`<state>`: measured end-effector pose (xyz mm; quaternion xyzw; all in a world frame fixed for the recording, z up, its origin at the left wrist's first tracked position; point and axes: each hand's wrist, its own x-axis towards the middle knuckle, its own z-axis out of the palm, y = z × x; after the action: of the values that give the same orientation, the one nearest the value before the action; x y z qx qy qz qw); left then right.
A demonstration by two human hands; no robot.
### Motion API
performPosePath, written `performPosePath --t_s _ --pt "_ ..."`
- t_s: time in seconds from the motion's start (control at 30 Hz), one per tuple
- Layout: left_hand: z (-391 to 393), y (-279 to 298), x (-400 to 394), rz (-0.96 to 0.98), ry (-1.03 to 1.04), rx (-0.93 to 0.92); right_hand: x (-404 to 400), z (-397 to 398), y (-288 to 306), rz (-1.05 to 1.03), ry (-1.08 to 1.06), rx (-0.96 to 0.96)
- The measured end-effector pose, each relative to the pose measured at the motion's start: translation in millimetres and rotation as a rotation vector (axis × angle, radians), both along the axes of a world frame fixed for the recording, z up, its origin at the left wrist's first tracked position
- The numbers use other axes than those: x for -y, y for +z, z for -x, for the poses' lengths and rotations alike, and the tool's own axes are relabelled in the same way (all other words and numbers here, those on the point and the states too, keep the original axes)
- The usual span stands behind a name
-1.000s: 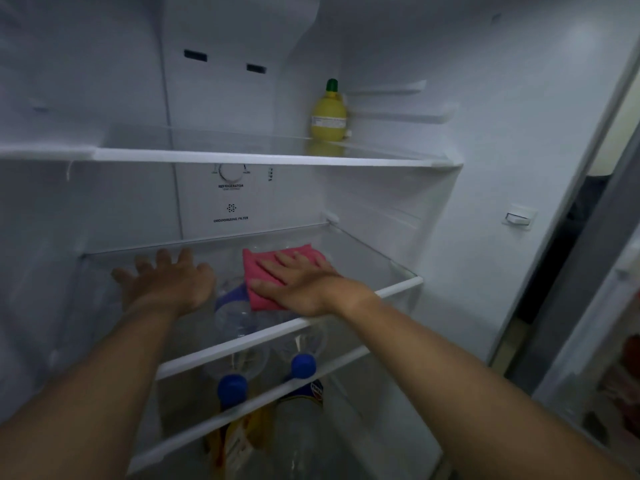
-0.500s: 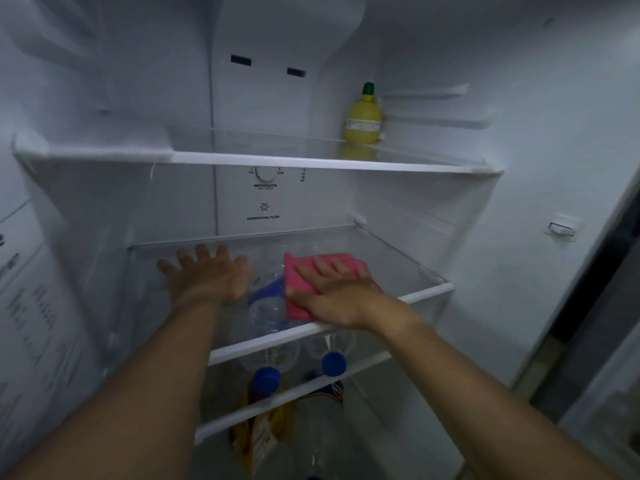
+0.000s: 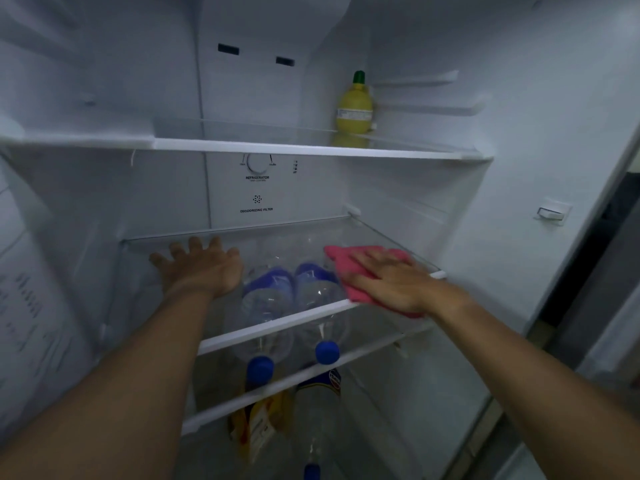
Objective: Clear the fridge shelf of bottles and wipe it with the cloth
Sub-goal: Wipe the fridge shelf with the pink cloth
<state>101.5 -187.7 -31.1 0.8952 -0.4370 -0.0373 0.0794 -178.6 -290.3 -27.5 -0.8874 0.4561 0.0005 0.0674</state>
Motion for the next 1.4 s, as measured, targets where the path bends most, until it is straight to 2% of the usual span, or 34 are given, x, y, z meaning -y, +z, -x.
performPosePath --t_s 0.1,0.2,0.37,0.53,0.63,0.77,0.87,1.0,1.13,1.27,1.4 --pt "0.4 -0.6 0.0 0.000 0.002 -0.008 31.4 6.7 3.8 0.013 -0.150 -0.080" --pt "0.5 -1.8 -0.3 -0.005 -0.004 -0.017 31.6 -29.5 6.2 0.028 -0.199 -0.121" --pt "-2.2 -4.3 2.8 0.022 -0.001 0.008 15.4 -135.4 2.7 0.032 0.068 -0.023" --pt "-5.5 -7.2 4.4 0.016 0.000 0.037 46.8 -200.6 -11.3 0.102 0.289 -0.017" --pt "-5.2 -8.6 4.2 0.047 -0.012 0.036 96.5 -190.0 -10.7 0.059 0.225 -0.045" --pt "-5.1 -8.1 5.8 0.047 -0.006 0.041 160.1 -125.2 -12.6 0.115 0.006 -0.058" --pt "-6.3 -5.9 5.7 0.029 -0.007 0.037 169.5 -85.6 -13.3 0.122 0.008 -0.086" --pt "-6.6 -4.1 3.7 0.019 -0.007 -0.002 140.0 -62.9 -12.9 0.069 -0.040 -0.080" --pt "-3.4 -1.4 2.4 0.019 0.006 -0.020 81.5 -36.0 -5.9 0.126 -0.111 -0.161" --pt "1.4 0.3 -1.0 0.043 0.020 -0.034 -4.5 -22.4 1.8 0.026 -0.118 -0.048" --pt "17.5 8.1 -14.8 0.209 0.133 0.003 -72.7 -45.3 0.8 0.007 -0.017 0.025"
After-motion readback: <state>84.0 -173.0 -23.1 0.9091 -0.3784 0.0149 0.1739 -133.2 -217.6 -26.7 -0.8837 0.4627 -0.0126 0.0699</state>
